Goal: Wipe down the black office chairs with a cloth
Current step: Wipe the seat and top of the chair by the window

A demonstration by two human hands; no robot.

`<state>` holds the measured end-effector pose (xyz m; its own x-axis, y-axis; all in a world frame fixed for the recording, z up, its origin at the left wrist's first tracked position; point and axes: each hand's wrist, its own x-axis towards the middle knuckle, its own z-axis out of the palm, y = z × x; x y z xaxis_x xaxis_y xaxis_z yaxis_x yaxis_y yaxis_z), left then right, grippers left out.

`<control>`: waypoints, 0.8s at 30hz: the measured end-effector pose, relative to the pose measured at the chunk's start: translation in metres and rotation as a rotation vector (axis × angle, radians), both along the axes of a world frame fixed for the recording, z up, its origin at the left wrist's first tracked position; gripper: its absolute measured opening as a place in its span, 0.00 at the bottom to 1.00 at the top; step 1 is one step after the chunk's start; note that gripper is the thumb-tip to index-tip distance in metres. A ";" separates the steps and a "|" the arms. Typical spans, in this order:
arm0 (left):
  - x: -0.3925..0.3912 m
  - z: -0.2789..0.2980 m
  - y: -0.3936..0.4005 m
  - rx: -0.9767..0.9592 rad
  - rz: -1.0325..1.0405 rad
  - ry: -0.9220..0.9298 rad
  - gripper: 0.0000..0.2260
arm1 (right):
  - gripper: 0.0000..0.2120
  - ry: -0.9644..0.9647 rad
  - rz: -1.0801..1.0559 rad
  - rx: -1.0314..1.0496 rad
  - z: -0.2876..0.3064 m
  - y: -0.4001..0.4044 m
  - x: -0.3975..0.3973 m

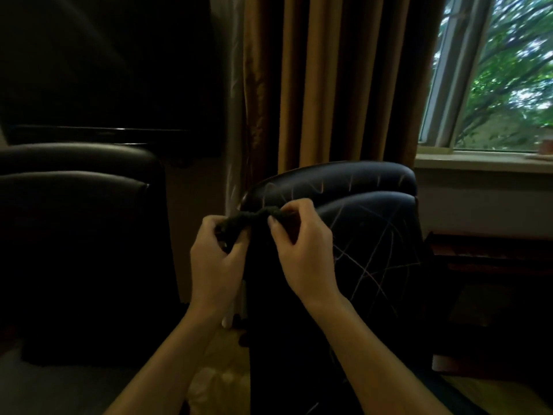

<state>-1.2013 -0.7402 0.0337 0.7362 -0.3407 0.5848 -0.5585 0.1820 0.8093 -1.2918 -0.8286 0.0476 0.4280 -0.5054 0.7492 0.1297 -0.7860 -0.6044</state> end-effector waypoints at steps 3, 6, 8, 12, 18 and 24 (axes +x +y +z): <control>0.009 0.010 -0.026 -0.035 -0.030 0.123 0.04 | 0.06 -0.003 -0.036 -0.040 0.010 -0.025 0.013; 0.013 0.018 -0.050 -0.062 -0.025 0.087 0.06 | 0.12 -0.069 -0.103 -0.122 0.021 -0.046 0.030; 0.015 0.018 -0.062 -0.127 -0.043 0.114 0.04 | 0.25 -0.110 -0.122 -0.227 0.022 -0.055 0.040; 0.020 0.020 -0.082 -0.186 -0.031 0.218 0.10 | 0.20 -0.039 -0.258 -0.564 0.006 -0.070 0.050; 0.022 0.036 -0.088 -0.108 0.068 0.135 0.09 | 0.15 0.078 -0.417 -0.715 0.013 -0.103 0.044; 0.012 0.049 -0.094 0.089 0.205 0.111 0.09 | 0.17 0.249 -0.339 -0.718 0.033 -0.122 0.041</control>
